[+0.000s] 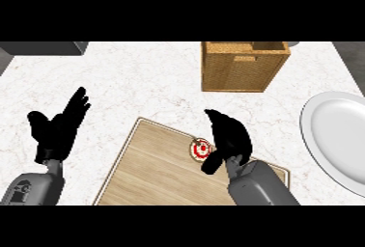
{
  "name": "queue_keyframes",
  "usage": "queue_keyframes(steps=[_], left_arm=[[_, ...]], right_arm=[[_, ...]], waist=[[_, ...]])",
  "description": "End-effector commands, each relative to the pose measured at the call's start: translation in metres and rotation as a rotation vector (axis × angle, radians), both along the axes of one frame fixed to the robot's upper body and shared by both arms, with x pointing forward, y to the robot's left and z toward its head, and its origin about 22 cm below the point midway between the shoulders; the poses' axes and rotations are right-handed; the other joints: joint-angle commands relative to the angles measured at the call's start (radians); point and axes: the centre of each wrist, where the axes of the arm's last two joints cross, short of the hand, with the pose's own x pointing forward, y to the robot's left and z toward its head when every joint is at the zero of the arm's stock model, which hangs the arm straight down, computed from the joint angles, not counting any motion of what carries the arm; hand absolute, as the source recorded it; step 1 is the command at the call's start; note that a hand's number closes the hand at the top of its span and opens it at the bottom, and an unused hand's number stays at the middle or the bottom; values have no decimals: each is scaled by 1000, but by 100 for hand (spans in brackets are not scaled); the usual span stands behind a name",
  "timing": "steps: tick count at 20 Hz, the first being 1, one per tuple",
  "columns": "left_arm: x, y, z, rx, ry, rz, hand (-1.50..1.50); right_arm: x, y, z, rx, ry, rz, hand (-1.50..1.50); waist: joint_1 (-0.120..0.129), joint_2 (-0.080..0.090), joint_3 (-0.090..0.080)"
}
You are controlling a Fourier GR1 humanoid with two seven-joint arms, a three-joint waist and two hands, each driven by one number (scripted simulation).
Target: Pick the cupcake from the tray and place it in the plate
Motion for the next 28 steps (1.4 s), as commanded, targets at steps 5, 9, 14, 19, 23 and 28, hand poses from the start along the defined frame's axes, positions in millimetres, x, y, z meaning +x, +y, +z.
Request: queue_keyframes(steps=[5,9,14,19,23,28], left_arm=[[-8,21,-15,-4,1,6,0],[11,6,-6,18,2,5,0],[3,8,8,-1,6,-3,0],[-4,23,5,5,18,4,0],[-3,18,10,14,1,17,0],[1,6,4,14,16,35,0]], right_arm=[[-4,11,-17,11,4,166,150],[4,15,-28,34,-21,121,150],[-24,11,-16,39,-136,123,150],[-63,-43,-32,83,-154,312,150],[-78,-56,-6,-14,-391,246,150],[-76,-80,45,-12,-770,63,150]], waist=[[0,0,0],[-1,1,0],[-4,-1,0],[-11,-3,1],[-13,-4,0],[-37,-10,1]])
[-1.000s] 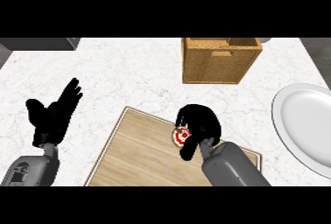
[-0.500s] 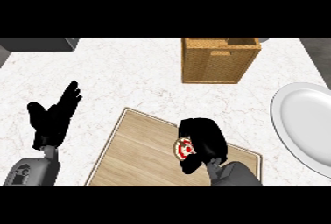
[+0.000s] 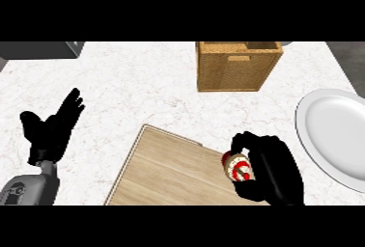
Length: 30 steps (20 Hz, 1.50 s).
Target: Pick the cupcake from the tray and place it in the plate
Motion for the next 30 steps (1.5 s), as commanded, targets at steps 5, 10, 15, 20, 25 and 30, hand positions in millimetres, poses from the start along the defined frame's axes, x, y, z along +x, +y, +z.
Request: queue_keyframes(steps=[5,10,15,20,25,30], left_arm=[[5,-6,-4,-2,-11,1,0],[8,-6,-4,-3,-1,-9,0],[-1,-8,11,1,-17,-23,0],[-4,-16,-4,-3,-1,-3,0],[8,-27,6,14,-6,-20,0],[3,-3,8,-11,-10,-37,0]], right_arm=[[-15,-50,50,51,-346,-280,150],[-18,-92,39,149,-313,-399,150],[13,-147,46,211,-290,-482,150],[11,-203,38,216,-280,-535,150],[28,-251,8,119,-211,-571,150],[37,-268,-16,122,-24,-520,150]], waist=[[1,5,0],[12,7,1],[25,8,1],[22,8,1],[30,11,1],[36,10,1]])
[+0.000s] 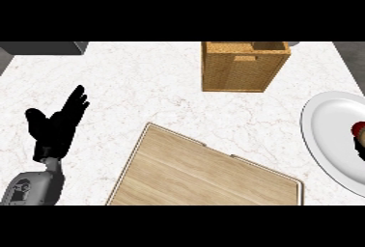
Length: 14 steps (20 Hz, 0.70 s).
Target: Pick the cupcake from the tray and place it in the plate
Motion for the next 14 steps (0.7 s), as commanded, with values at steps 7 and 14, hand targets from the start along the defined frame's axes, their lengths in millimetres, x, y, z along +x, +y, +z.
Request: queue_keyframes(steps=[7,14], left_arm=[[-1,-15,-3,-14,-1,-6,0],[-1,-4,-10,-1,6,-2,0]], right_arm=[[15,-51,-34,171,100,143,-150],[21,-52,-2,234,-268,317,-150]], waist=[[0,-1,0],[-10,-3,0]])
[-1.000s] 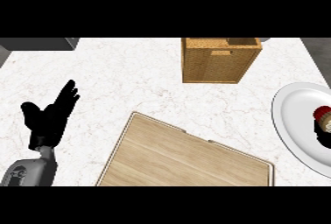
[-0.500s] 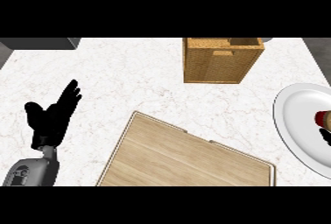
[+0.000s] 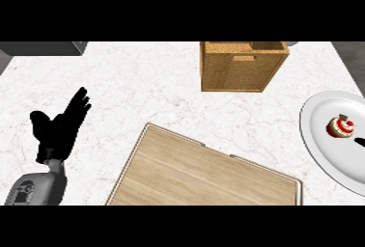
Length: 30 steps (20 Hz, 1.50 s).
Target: Pick the cupcake from the tray and place it in the plate
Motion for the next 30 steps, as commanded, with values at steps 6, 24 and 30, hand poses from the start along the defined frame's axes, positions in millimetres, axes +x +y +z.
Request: queue_keyframes(steps=[6,24,30], left_arm=[[-12,-1,-11,-12,10,20,0],[-4,-7,5,-1,-16,-3,0],[-2,-7,18,1,-15,-8,0]], right_arm=[[-18,9,42,326,-227,140,-150],[-68,-89,31,568,-124,168,-150],[-63,-103,0,568,-122,132,-150]], waist=[[-15,-6,-2],[1,0,-1],[7,1,0]])
